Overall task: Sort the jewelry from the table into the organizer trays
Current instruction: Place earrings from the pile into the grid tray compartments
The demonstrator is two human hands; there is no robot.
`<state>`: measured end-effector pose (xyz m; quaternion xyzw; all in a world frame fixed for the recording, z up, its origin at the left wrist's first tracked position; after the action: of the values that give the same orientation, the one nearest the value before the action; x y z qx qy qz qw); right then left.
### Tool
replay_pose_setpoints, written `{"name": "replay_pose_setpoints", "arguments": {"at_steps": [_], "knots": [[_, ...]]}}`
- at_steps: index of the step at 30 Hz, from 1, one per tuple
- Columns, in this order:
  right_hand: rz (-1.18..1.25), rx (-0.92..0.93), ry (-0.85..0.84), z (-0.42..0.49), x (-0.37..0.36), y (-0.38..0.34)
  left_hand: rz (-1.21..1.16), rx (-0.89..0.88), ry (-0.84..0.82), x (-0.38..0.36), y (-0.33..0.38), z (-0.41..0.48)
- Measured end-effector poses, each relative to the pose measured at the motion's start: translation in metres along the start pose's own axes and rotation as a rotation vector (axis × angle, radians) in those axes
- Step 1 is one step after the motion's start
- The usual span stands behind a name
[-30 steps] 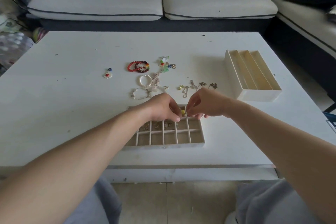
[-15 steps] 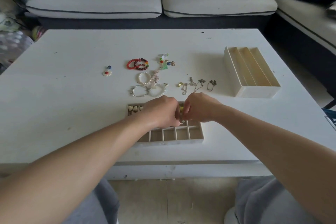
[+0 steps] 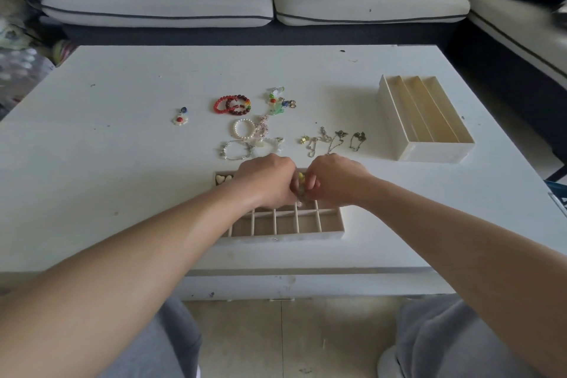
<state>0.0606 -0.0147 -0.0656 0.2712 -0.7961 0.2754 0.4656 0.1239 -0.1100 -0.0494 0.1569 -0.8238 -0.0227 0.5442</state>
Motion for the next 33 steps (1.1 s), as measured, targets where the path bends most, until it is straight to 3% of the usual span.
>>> {"name": "replay_pose_setpoints", "arguments": {"at_steps": [8, 20, 33], "knots": [[0.072, 0.015, -0.017, -0.002, 0.001, 0.001, -0.239, -0.066, -0.110, -0.004, -0.008, 0.004], [0.096, -0.066, 0.067, 0.001, 0.005, 0.008, -0.300, -0.088, -0.234, -0.010, 0.000, 0.001], [0.144, -0.072, -0.003, -0.002, 0.001, 0.005, -0.275, -0.098, -0.236, -0.012, 0.002, 0.004]]}}
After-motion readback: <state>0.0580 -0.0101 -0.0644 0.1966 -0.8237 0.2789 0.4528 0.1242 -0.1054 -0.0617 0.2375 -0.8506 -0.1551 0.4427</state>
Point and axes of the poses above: each hand's wrist, its own z-axis towards the middle knuckle, its own x-axis out of the back of the hand, y = z × x, the point moved 7 cm from there along z, towards the middle knuckle, and after that the axes turned 6 degrees about -y, right-handed, at the moved point
